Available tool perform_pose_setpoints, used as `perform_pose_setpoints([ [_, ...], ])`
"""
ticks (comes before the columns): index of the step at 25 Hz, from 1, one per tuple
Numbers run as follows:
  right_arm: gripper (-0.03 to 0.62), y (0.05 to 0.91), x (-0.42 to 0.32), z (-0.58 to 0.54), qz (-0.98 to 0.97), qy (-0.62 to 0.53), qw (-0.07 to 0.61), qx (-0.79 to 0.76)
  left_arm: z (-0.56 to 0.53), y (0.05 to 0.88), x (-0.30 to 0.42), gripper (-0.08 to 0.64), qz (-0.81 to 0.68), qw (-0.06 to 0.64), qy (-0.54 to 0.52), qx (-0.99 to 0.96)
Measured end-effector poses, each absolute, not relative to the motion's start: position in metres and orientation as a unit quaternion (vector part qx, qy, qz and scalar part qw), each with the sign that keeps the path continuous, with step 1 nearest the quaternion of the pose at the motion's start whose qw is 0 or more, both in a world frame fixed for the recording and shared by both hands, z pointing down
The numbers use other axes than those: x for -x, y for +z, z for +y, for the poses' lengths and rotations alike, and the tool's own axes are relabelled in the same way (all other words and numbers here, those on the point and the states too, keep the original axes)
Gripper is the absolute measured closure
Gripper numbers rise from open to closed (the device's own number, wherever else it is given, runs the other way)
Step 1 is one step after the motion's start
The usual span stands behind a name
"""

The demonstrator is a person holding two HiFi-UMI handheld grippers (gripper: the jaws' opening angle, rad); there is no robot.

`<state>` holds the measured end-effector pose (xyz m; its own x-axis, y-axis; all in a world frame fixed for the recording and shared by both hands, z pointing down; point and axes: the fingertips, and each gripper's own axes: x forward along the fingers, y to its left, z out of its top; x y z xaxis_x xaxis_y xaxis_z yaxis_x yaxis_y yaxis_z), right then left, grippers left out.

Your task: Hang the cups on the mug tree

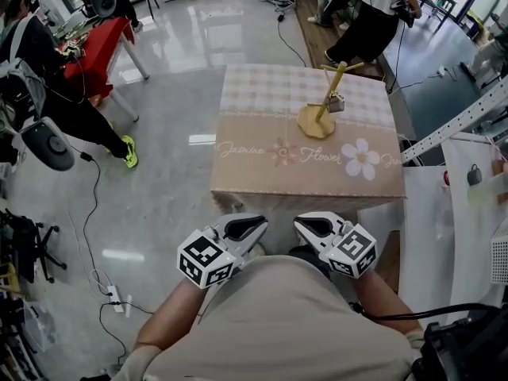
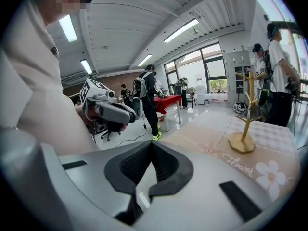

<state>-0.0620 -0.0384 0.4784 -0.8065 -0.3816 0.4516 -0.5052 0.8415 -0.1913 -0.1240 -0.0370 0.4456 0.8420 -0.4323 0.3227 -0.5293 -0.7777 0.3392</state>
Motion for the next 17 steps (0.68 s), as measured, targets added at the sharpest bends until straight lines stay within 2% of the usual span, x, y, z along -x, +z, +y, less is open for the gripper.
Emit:
perform_pose_setpoints([
  [17, 0.578, 0.473, 0.073, -0.031, -0.941, 0.135, 0.209, -0.229, -0.025, 0.448, 0.138, 0.524, -0.264, 0.214, 0.114, -0.934],
])
